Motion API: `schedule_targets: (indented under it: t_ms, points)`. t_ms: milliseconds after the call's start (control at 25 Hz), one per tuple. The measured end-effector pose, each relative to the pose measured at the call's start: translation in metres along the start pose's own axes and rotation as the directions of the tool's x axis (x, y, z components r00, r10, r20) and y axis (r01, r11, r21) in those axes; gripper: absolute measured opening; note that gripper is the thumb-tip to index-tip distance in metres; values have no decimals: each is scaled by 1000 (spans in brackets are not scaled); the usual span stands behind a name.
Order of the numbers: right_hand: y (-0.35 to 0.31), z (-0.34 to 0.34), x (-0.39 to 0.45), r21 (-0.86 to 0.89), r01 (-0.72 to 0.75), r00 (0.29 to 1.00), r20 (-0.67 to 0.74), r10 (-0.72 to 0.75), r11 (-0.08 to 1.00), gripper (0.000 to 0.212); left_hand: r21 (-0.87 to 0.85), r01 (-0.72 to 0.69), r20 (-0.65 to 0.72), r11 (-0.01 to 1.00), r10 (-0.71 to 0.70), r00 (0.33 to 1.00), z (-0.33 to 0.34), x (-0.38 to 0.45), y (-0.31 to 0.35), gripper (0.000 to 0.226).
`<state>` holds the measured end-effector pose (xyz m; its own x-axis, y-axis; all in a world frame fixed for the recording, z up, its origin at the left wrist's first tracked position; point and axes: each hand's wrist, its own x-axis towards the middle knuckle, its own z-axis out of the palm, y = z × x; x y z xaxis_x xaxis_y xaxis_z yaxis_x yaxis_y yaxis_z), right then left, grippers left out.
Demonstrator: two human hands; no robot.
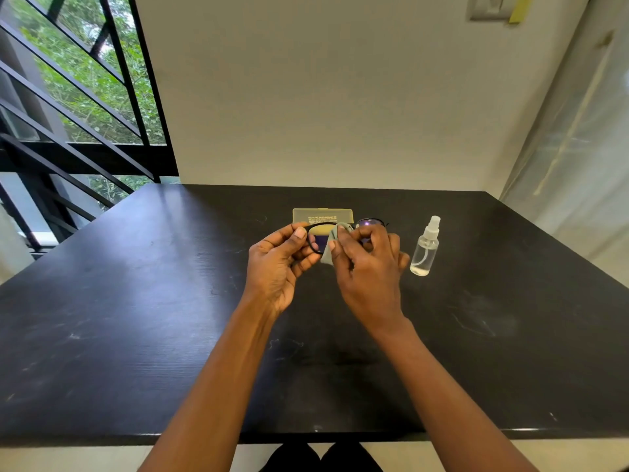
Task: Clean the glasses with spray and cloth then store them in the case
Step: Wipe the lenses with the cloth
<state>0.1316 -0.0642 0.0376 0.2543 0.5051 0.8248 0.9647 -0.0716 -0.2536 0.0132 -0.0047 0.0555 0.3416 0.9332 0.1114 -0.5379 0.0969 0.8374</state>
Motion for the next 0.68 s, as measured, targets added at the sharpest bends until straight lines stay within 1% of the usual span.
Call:
schedule_targets:
  t_ms: [200,360,440,560,680]
  points:
    - [-4,4,-2,27,34,999,-26,-33,999,38,-8,11,-3,1000,-11,1000,1,0,-2,14]
    - [-1,8,-12,-12,150,988,-34,-151,989,34,-7,0,0,1000,0,1000,1,0,-2,14]
    - [4,8,-16,-57,182,981,-56,-185,982,30,-12,5,2,1000,-5,1000,0,0,-2,14]
    - [10,9,-15,-118,149,982,-94,-161,982,30,-15,19,0,1000,-19,1000,0,-1,-2,15]
    - [8,12,-9,-75,78,994,-76,-83,994,34,-9,24,0,1000,-24,1000,1,-2,-3,15]
